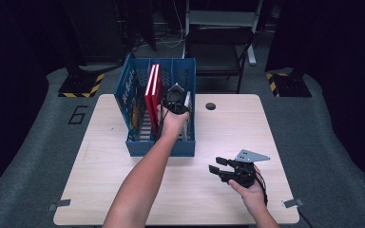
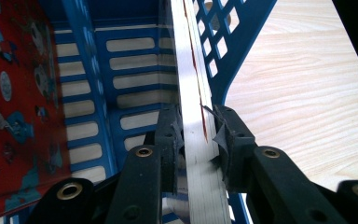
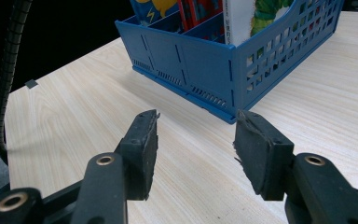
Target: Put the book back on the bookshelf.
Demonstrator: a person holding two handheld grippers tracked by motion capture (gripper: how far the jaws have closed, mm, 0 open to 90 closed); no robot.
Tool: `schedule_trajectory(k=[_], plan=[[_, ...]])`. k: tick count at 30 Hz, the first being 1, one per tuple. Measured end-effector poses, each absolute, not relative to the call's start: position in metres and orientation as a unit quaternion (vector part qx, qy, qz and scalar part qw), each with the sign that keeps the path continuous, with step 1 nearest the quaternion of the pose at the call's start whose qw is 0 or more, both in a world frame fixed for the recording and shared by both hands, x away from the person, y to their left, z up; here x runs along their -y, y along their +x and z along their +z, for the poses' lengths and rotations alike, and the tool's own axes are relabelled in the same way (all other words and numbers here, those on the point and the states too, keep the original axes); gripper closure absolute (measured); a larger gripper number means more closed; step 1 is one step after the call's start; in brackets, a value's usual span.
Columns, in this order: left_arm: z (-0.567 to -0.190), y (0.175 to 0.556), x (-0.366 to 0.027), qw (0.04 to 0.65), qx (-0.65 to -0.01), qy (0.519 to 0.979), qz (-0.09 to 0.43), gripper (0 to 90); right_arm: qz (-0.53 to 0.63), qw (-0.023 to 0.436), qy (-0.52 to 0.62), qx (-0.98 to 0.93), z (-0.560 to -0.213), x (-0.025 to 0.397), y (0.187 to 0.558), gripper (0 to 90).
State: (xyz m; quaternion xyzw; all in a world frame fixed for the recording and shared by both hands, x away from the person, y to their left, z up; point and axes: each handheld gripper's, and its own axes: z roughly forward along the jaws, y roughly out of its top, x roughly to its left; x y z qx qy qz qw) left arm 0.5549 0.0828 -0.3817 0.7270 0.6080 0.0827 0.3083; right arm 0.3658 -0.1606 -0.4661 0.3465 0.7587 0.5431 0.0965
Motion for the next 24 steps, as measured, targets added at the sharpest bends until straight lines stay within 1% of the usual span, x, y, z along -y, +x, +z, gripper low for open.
schedule_trajectory(k=[5,13,24], plan=[[-0.3852,0.5547,-0.0812,0.316,-0.606,0.727,0.067,70.7,0.543,0.098,0.345,-0.759,-0.4665,0.1607,0.3663,49.0],[-0.3878,0.5553,-0.0809,0.322,-0.611,0.721,0.055,70.3,0.544,0.100,0.343,-0.759,-0.4669,0.1603,0.3665,49.0],[-0.3881,0.5560,-0.0800,0.319,-0.605,0.729,0.036,69.6,0.541,0.098,0.345,-0.761,-0.4667,0.1606,0.3666,49.0]])
